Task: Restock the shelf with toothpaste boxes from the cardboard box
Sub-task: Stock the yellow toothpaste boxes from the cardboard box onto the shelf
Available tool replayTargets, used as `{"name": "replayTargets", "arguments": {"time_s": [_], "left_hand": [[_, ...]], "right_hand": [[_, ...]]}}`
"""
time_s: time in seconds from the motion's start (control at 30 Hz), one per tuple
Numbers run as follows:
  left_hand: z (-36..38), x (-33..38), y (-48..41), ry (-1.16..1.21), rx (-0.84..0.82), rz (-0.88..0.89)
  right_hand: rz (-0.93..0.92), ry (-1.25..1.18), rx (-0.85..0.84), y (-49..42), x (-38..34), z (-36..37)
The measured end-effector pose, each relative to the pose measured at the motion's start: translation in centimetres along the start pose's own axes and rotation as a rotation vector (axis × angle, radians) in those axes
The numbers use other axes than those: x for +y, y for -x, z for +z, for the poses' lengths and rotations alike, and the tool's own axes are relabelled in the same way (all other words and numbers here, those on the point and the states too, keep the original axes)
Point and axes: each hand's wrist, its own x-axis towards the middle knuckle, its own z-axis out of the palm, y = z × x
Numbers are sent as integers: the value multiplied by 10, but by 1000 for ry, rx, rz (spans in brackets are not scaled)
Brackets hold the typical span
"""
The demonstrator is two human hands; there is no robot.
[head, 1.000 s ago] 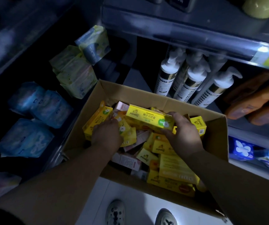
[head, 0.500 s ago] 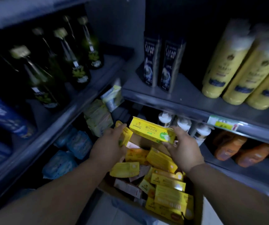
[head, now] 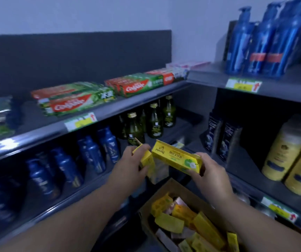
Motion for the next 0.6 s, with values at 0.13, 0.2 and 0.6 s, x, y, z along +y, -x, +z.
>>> {"name": "replayTargets", "arguments": {"time_s": [0.13, 0.2, 0.6], "left_hand": [[-51, -13, 33, -10, 146, -6], [-73, -22, 53, -44, 190, 14], [-228, -81, 250, -252, 462, -114]], "right_hand": [[-111, -50, -18, 8, -50, 1], [-157, -81, -19, 14, -75, 3], [-403, -178, -188, 130, -274, 46]]}}
